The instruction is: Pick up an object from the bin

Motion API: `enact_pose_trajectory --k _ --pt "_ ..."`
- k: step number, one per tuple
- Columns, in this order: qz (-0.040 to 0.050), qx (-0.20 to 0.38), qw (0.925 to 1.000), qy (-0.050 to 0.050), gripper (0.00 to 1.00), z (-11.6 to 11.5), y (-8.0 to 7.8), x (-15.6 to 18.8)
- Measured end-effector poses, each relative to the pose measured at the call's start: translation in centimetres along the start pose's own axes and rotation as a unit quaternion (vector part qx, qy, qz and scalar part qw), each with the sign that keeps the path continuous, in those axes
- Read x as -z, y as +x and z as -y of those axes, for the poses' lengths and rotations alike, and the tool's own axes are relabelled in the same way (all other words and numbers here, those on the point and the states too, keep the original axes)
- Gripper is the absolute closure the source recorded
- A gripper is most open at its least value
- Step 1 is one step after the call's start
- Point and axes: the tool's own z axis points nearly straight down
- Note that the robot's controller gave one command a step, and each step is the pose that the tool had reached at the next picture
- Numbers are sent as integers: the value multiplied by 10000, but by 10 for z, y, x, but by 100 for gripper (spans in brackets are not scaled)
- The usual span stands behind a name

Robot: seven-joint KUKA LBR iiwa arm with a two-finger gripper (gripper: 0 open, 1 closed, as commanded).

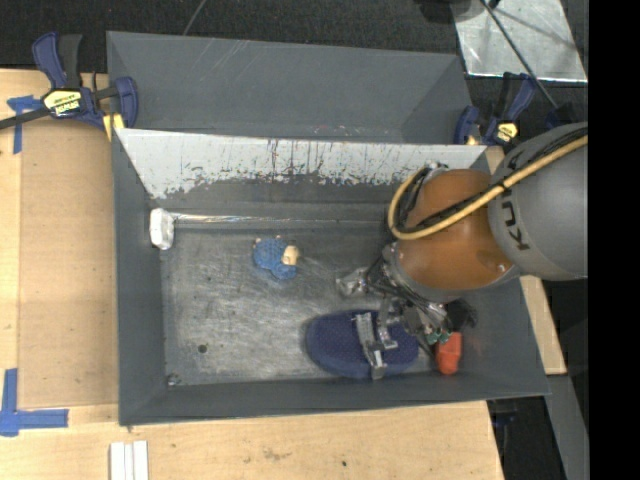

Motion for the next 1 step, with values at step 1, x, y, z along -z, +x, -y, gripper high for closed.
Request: enact_pose_trajectory --k 1 --pt "3 256 9997 10 0 -25 2 3"
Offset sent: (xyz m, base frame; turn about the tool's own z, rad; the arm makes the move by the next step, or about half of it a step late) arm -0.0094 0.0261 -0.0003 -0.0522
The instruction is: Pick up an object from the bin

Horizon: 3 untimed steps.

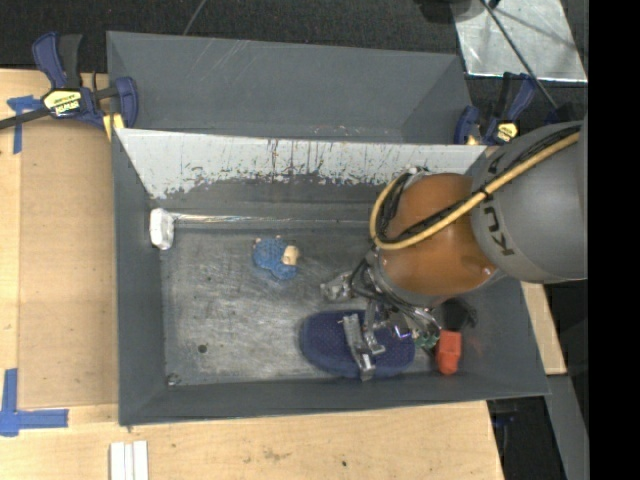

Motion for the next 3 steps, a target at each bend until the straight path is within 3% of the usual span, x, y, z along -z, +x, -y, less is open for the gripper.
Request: enact_pose_trajectory --k 1,2,3 --pt "11 188 9998 2 0 -19 2 0" --pt "0 -628 9980 -18 0 7 -78 -1" --pt "-8 -739 9973 -20 0 -51 -86 40"
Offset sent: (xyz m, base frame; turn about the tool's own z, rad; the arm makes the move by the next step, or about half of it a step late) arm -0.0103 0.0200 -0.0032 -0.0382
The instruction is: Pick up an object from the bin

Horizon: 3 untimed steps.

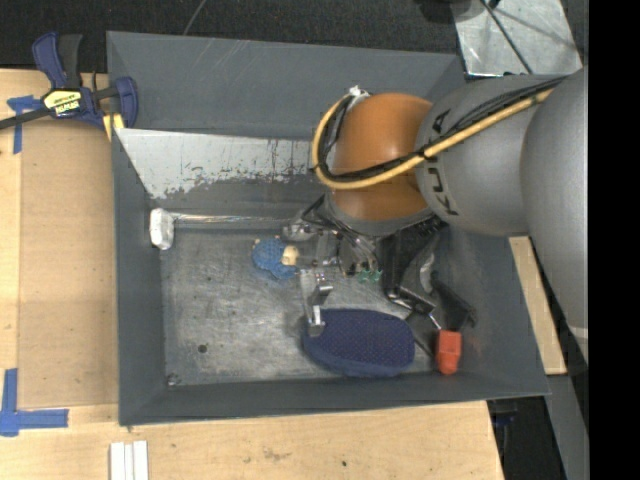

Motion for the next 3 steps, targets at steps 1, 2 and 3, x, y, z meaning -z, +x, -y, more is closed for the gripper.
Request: enact_pose_trajectory --k 1,2,3 --pt "72 1485 9889 7 0 1 -24 -39" --pt "133 1474 9890 2 100 0 -28 -34" --pt "21 1431 9897 -2 100 -32 -24 100"
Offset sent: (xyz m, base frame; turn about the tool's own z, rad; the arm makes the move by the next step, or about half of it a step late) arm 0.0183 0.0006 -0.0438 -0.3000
